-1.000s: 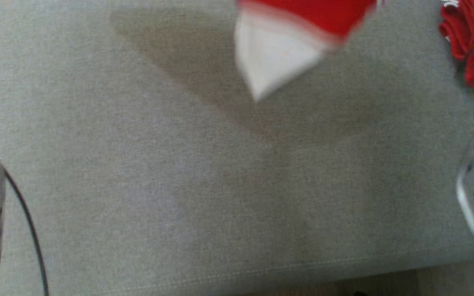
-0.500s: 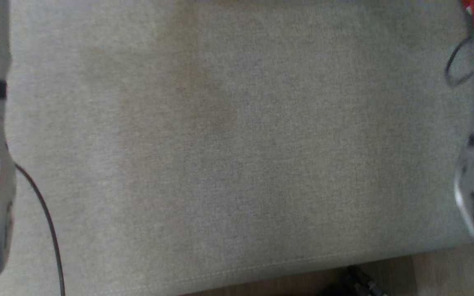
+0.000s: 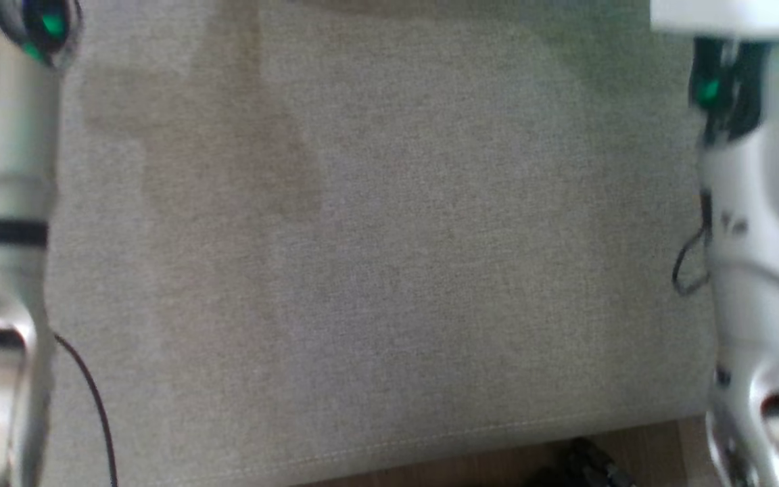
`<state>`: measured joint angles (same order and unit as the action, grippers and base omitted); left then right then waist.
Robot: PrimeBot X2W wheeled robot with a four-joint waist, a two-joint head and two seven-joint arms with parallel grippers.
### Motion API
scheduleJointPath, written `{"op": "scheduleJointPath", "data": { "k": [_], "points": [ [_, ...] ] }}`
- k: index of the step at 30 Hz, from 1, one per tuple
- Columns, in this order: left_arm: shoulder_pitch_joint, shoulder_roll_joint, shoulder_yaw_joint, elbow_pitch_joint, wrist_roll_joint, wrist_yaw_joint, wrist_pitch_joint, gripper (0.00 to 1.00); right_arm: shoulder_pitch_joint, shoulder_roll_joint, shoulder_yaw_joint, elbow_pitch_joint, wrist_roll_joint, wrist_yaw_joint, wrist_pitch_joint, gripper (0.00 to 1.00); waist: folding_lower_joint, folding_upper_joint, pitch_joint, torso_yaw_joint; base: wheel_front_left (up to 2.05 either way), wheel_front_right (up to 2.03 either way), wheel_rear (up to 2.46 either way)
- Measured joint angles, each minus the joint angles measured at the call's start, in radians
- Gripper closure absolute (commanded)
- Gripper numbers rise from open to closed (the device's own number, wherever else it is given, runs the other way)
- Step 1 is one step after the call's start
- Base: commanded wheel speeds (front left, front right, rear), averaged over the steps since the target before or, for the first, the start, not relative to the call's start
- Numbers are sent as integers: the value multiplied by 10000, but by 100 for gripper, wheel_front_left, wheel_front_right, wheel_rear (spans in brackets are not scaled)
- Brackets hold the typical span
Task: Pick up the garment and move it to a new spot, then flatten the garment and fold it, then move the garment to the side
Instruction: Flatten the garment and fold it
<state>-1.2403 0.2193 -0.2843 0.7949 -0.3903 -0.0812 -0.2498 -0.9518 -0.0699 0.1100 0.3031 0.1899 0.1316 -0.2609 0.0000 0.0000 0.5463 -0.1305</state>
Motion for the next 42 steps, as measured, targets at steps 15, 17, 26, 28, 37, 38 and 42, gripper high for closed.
{"op": "scheduleJointPath", "data": {
  "k": [15,17,26,28,37,38,42],
  "points": [
    [7424,48,-288,-4719,-982,217,75,100,7263,63,-934,-3649,909,0,249,100,-1,1,-2121,540,0,0,0],
    [8485,121,-297,-5434,-1003,485,173,100,8326,151,-1053,-4111,905,0,462,100,-1,1,-2435,580,0,0,0],
    [12101,242,-602,-7852,-1356,1455,798,100,11224,255,-1361,-5707,1360,0,1300,100,-1,1,-3398,502,0,0,0],
    [12509,226,-617,-8032,-1505,1582,859,100,11610,259,-1377,-5707,1507,0,1383,100,-1,1,-3469,446,0,0,0],
    [12904,77,-594,-7802,-2115,1689,1175,100,11815,274,-1281,-4523,1710,0,1448,100,-1,1,-3348,399,0,0,0],
    [12864,29,-575,-7689,-2180,1676,1175,100,11671,274,-1239,-4305,1710,0,1427,100,-1,1,-3313,411,0,0,0],
    [12225,-268,-360,-7196,-2673,1592,1177,100,10614,274,-1064,-3526,1680,0,1237,100,-1,1,-3126,483,0,0,0]
  ]
}}
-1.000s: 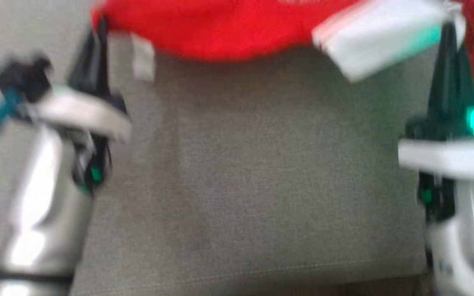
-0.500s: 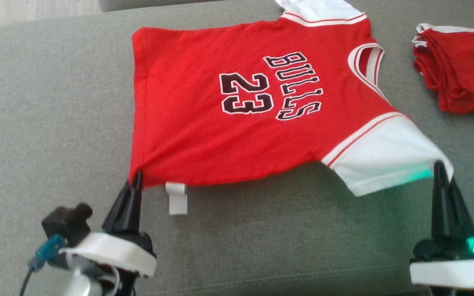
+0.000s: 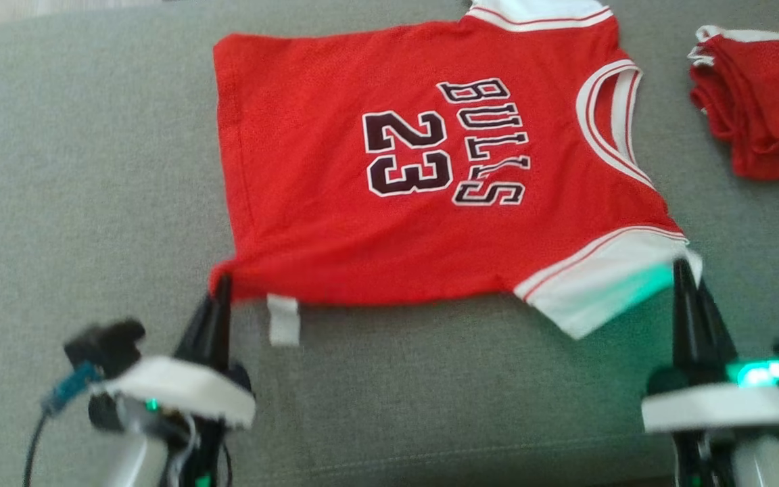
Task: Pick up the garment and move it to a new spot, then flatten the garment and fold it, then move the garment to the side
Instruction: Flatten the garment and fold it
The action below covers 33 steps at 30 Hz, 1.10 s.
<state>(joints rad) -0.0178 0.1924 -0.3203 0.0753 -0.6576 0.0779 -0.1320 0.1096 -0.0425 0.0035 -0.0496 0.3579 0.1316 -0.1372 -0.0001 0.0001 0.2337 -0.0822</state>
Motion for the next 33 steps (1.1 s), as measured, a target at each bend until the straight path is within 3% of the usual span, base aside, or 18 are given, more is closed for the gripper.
{"op": "scheduleJointPath", "data": {
  "k": [6,14,28,30,31,32,33],
  "points": [
    [-1825,-265,211,917,-201,-4,90,100,-2207,-6,-17,1521,-282,0,-232,100,0,0,414,144,0,0,0],
    [-4246,-600,370,3078,-311,-98,247,100,-5593,-27,-278,4577,-552,0,-585,100,1,0,1197,274,0,0,0],
    [-5897,-857,-35,5022,54,-569,-100,100,-8557,-96,-1455,7969,-1822,0,-1037,100,1,-1,1816,522,0,0,0],
    [-5980,-863,-188,5150,71,-621,-109,90,-8791,-98,-1546,8326,-1975,0,-1055,100,1,-1,1849,555,0,0,0],
    [-6017,-874,-226,5189,107,-669,-117,78,-8886,-96,-1605,8481,-2056,0,-1083,100,1,-1,1860,569,0,0,0],
    [-6039,-884,-251,5200,153,-704,-125,63,-8971,-98,-1680,8633,-2121,0,-1110,100,1,-1,1865,583,0,0,0],
    [-6055,-884,-291,5223,211,-706,-174,36,-9043,-100,-1747,8773,-2151,0,-1116,90,1,-1,1865,600,0,0,0]
  ]
}}
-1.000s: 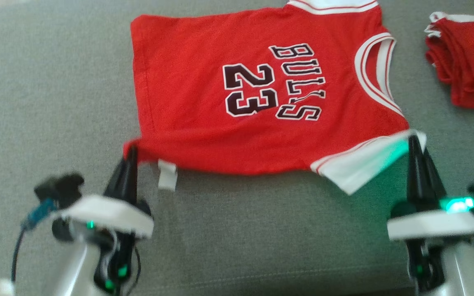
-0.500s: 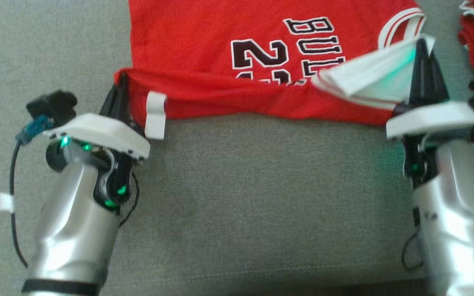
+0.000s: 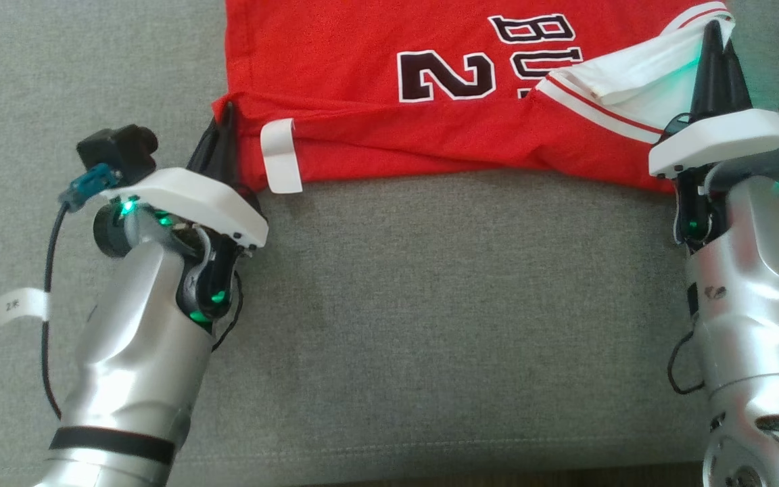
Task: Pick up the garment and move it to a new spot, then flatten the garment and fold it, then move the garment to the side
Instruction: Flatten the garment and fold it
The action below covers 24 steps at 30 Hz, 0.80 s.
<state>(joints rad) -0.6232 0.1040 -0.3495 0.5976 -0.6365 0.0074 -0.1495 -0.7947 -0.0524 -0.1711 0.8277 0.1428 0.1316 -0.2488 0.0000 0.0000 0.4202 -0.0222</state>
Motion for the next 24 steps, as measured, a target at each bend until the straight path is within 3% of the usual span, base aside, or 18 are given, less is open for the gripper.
{"op": "scheduleJointPath", "data": {
  "k": [1,2,3,4,12,19,24],
  "points": [
    [-1,0,-33,12,48,-4,-21,0,-48,-2,-44,125,-33,0,-13,67,0,0,-5,15,0,0,0],
    [1,4,-71,13,86,-38,-35,0,-98,-2,-75,263,-40,0,-19,51,0,0,-16,27,0,0,0],
    [1,12,-142,2,123,-56,-52,0,-154,0,-107,401,-81,0,-19,15,0,0,-29,37,0,0,0],
    [6,17,-228,-40,167,-75,-98,0,-201,-2,-132,512,-127,0,-19,0,0,0,-45,42,0,0,0],
    [666,217,-355,-1340,203,-56,75,0,-384,-2,-416,537,-546,-2,-21,0,0,0,-313,-31,0,0,0],
    [2477,955,-355,-2811,50,518,1072,0,-219,-17,-50,-364,-523,0,-21,0,0,0,-687,-141,0,0,0],
    [3150,1110,-311,-3371,-349,988,1914,0,677,-46,485,-1484,-15,0,-23,0,0,0,-887,-267,0,0,0]
  ]
}}
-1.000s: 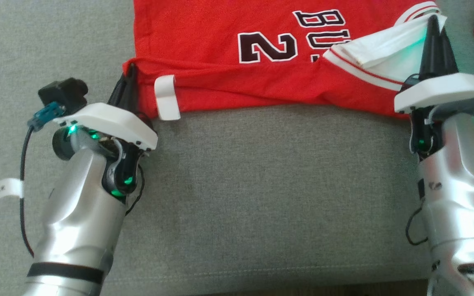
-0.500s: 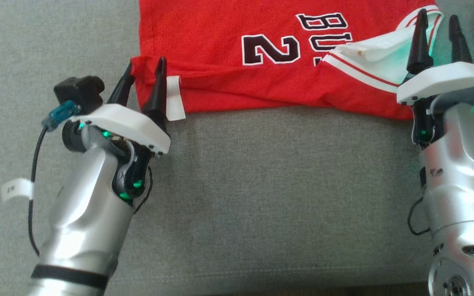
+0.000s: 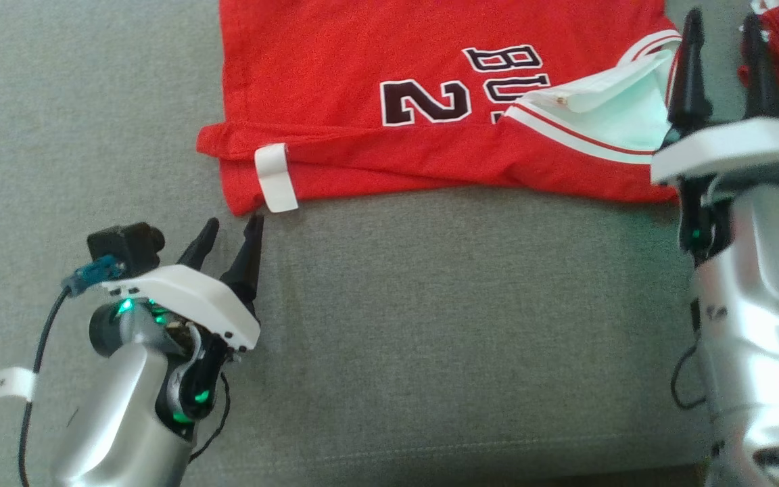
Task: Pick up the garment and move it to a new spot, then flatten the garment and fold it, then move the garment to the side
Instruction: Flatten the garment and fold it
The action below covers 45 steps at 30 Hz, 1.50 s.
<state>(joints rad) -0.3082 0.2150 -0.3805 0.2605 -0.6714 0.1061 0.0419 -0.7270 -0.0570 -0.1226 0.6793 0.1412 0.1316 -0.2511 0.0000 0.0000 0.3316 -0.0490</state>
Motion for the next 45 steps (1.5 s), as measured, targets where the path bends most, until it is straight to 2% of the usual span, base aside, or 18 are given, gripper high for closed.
{"op": "scheduleJointPath", "data": {
  "k": [10,16,17,18,19,20,21,30,36,42,43,44,45],
  "points": [
    [-59,-167,681,-40,-815,675,537,0,1608,6,775,-2604,805,0,510,0,0,0,147,-552,0,0,0],
    [-133,-157,796,27,-886,717,545,2,2315,8,752,-3338,872,0,859,0,0,0,208,-754,0,0,0],
    [-150,-155,811,58,-886,717,545,17,2440,10,736,-3438,872,0,949,0,0,0,208,-781,0,0,0],
    [-171,-155,826,100,-886,717,543,51,2549,12,731,-3503,872,0,1043,0,0,0,205,-803,0,0,0],
    [-207,-155,836,165,-886,717,541,67,2639,12,727,-3549,872,0,1101,0,0,0,201,-821,0,0,0],
    [-247,-151,832,251,-884,717,543,92,2727,13,729,-3576,872,0,1191,0,0,0,196,-834,0,0,0],
    [-265,-150,805,311,-884,715,543,100,2793,13,729,-3578,872,0,1298,0,0,0,190,-838,0,0,0],
    [-266,-157,652,366,-865,610,328,100,3490,54,575,-2696,874,0,2447,0,0,0,119,-662,0,0,0],
    [-265,-163,516,255,-773,604,167,100,3367,61,458,-1718,972,0,2706,0,0,0,111,-499,0,0,0],
    [-267,-161,376,146,-610,508,-13,100,2553,63,222,-491,1315,0,2857,0,0,0,135,-406,0,0,0],
    [-270,-157,362,138,-598,500,-36,100,2401,56,221,-295,1450,0,2886,46,0,0,134,-396,0,0,0],
    [-271,-153,345,138,-587,428,-56,100,2275,56,219,-173,1597,0,2884,71,0,0,127,-387,0,0,0],
    [-274,-136,328,138,-529,414,-94,100,2183,56,240,-128,1576,0,2882,100,0,0,113,-377,0,0,0]
  ]
}}
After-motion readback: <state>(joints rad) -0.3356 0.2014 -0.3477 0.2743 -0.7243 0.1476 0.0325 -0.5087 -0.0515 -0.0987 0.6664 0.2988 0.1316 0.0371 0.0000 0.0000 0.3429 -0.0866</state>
